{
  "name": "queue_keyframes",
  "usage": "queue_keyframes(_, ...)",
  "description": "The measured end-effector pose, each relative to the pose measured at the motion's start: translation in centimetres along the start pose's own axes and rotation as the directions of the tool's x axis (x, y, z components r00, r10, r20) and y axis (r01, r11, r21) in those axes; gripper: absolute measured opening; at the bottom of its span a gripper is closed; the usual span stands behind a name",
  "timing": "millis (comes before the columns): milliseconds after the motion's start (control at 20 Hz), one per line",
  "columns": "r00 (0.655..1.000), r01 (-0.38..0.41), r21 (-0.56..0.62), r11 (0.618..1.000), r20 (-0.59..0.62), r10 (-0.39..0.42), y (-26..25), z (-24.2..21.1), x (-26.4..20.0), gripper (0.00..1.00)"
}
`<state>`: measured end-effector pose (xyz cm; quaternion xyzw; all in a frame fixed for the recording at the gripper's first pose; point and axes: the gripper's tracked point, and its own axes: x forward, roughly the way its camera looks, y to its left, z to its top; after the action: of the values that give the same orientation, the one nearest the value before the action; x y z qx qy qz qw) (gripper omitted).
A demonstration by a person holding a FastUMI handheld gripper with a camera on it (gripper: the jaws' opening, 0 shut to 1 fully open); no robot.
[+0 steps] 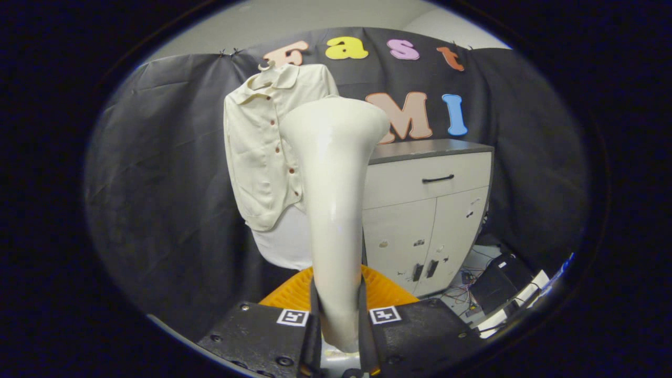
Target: Iron the clothes twice with a garment steamer, once on the left side and once on the right side.
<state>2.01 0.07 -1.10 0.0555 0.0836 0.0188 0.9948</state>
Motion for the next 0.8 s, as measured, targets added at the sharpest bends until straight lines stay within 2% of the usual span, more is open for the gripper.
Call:
queue_keyframes(400,0.994,0.010,-0.042,0.999,0.110,-0.006,-0.3,3.2,-1.9,0.28)
queue_keyframes(650,0.992,0.027,-0.106,0.994,0.127,-0.014,1.2,4.5,-2.1,0.28)
queue_keyframes(800,0.994,0.025,-0.114,0.993,0.106,-0.013,2.1,3.3,-2.2,0.28)
